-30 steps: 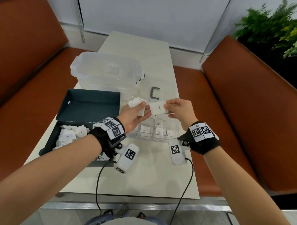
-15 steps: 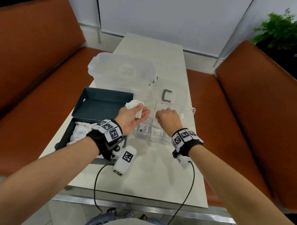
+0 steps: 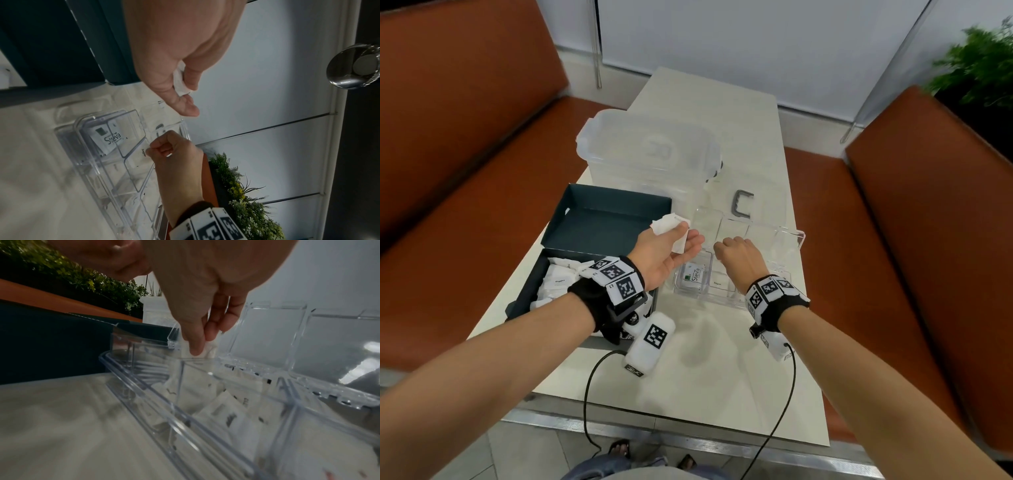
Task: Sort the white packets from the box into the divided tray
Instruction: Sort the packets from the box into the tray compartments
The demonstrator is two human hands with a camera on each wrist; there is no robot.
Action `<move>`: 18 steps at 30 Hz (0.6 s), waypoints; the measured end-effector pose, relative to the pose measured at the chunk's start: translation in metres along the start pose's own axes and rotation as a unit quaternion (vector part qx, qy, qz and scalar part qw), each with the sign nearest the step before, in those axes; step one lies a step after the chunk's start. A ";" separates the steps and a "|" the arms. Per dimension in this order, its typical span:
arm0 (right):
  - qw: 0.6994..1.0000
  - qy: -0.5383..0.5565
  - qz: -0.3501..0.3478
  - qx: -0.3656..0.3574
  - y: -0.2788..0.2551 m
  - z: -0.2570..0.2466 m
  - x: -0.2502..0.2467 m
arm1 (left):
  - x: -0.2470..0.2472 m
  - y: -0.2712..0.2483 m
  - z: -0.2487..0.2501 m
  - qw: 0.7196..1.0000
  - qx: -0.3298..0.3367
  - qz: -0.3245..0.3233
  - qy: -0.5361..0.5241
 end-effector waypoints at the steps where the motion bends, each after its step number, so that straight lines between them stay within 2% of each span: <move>1: 1.000 0.001 -0.002 -0.003 0.000 -0.001 0.000 | 0.000 0.000 0.000 1.000 0.000 0.000 -0.001; 7: 0.999 0.032 -0.033 -0.023 -0.001 -0.005 0.005 | -0.003 -0.001 0.001 1.000 -0.002 0.002 0.001; 13: 0.997 0.069 -0.013 0.035 -0.001 0.007 0.004 | -0.008 -0.002 0.002 1.000 -0.005 0.007 -0.002; 18: 0.994 0.093 -0.030 0.051 0.002 0.008 0.010 | -0.011 -0.002 0.001 1.000 -0.013 0.009 -0.003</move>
Point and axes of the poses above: each hand's wrist, its own y-axis towards the middle knuckle, its own x-axis out of the palm, z = x × y, the point moved 10 cm from there along y, towards the middle knuckle, and after that the axes turned 13 degrees about -y, right-handed, at the moved point
